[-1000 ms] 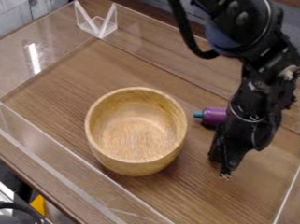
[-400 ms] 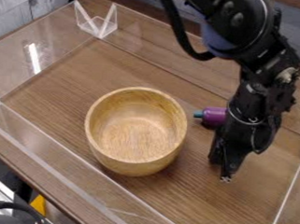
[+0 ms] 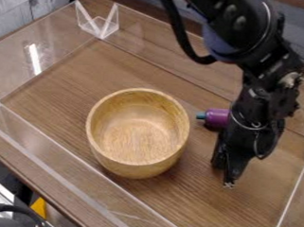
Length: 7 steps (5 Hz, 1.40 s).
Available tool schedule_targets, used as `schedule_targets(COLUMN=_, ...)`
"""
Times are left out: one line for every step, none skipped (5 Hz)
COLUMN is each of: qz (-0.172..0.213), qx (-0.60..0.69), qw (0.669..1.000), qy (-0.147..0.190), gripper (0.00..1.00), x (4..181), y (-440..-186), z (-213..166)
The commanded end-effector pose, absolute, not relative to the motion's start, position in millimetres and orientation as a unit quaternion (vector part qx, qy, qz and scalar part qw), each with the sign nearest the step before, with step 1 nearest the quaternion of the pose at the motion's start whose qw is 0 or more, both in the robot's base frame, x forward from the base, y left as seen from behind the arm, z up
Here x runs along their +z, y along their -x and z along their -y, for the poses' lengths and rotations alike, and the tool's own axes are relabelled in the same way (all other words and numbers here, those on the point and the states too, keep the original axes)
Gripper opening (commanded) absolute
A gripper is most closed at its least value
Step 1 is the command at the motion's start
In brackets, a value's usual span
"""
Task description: Remove the purple eggplant from inside the brown bowl and put it on the table
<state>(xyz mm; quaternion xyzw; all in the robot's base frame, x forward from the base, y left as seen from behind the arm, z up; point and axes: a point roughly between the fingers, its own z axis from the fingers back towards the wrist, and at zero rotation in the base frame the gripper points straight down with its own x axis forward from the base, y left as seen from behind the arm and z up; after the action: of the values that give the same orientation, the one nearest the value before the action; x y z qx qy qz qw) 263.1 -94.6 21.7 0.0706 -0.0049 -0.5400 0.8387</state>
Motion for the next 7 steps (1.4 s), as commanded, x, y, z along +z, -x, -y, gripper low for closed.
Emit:
schedule_targets(qz=0.031, qx=-0.543, qw=0.836, qy=-0.073, gripper=0.00, x=33.4, y=-265.9, z=100.9)
schedule_targets(qz=0.031, qx=-0.542, qw=0.837, qy=-0.072, gripper=0.00, x=32.3, y=-264.6, z=102.4)
schedule_targets(qz=0.031, qx=-0.540, qw=0.838, qy=-0.071, gripper=0.00, x=31.2, y=-263.2, z=104.0)
schedule_targets(qz=0.031, qx=-0.540, qw=0.838, qy=-0.070, gripper=0.00, x=30.8, y=-261.9, z=105.3)
schedule_targets(qz=0.030, qx=-0.538, qw=0.839, qy=-0.069, gripper=0.00, x=30.5, y=-260.7, z=106.3)
schedule_targets(qz=0.029, qx=-0.535, qw=0.841, qy=-0.069, gripper=1.00, x=30.0, y=-260.1, z=106.4)
schedule_targets(qz=0.028, qx=-0.533, qw=0.843, qy=-0.070, gripper=1.00, x=29.8, y=-259.4, z=106.5)
